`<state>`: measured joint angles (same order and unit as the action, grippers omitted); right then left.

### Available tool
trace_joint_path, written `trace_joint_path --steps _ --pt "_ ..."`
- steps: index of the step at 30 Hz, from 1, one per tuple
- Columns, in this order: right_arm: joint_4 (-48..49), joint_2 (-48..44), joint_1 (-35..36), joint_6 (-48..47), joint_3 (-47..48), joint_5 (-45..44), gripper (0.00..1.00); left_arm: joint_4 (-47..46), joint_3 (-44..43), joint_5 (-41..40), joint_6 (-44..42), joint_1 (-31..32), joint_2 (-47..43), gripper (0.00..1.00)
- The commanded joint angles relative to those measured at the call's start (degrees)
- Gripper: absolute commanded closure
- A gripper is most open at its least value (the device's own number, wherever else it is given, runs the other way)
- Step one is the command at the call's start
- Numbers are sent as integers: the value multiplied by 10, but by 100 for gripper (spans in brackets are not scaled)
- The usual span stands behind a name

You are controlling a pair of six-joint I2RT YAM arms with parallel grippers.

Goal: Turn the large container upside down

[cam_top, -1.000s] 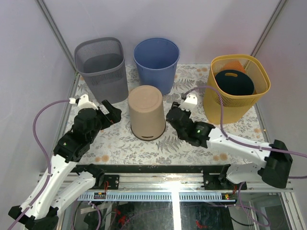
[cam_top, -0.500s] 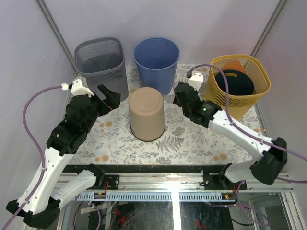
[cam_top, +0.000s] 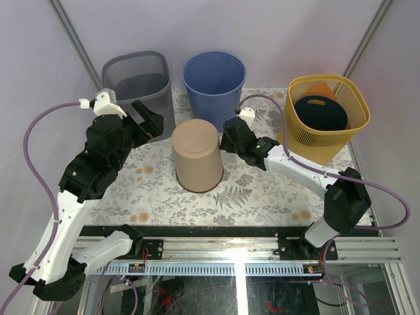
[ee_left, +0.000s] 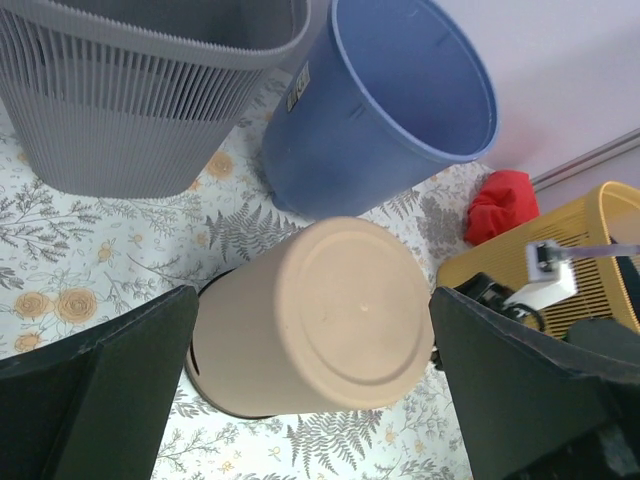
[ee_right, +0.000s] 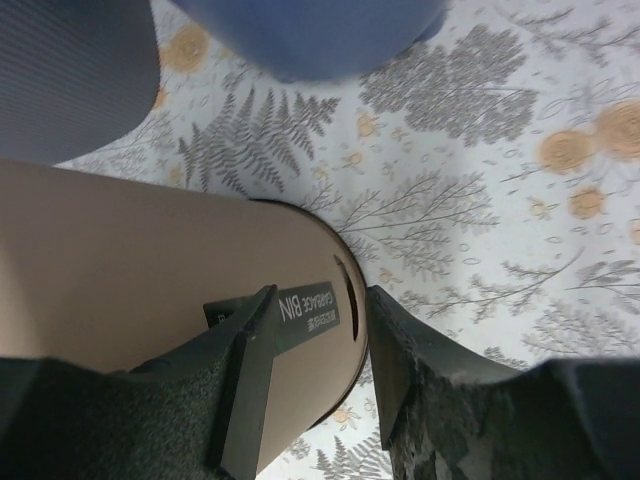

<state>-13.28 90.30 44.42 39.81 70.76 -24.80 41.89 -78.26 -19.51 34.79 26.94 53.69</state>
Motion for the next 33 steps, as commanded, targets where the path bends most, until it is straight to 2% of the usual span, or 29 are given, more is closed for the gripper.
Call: trace_joint_path --steps 1,7,12,20,25,28,33 --pt "61 9 22 45 -9 59 53 31 -53 -30 -8 -3 13 0" --pt "94 68 80 87 8 93 54 46 -71 -47 -4 -3 10 0" --pt "111 155 129 95 86 135 55 60 -80 -75 -5 -3 -8 0" --pt "105 301 154 83 283 217 57 86 -80 -95 0 -3 -33 0" --pt "54 382 157 65 420 268 57 93 -81 -97 -1 -3 -42 0" --pt "44 364 154 62 405 255 57 96 -80 -98 -1 -3 -42 0" --pt "50 245 114 41 292 219 55 90 -77 -98 -4 -3 -44 0"
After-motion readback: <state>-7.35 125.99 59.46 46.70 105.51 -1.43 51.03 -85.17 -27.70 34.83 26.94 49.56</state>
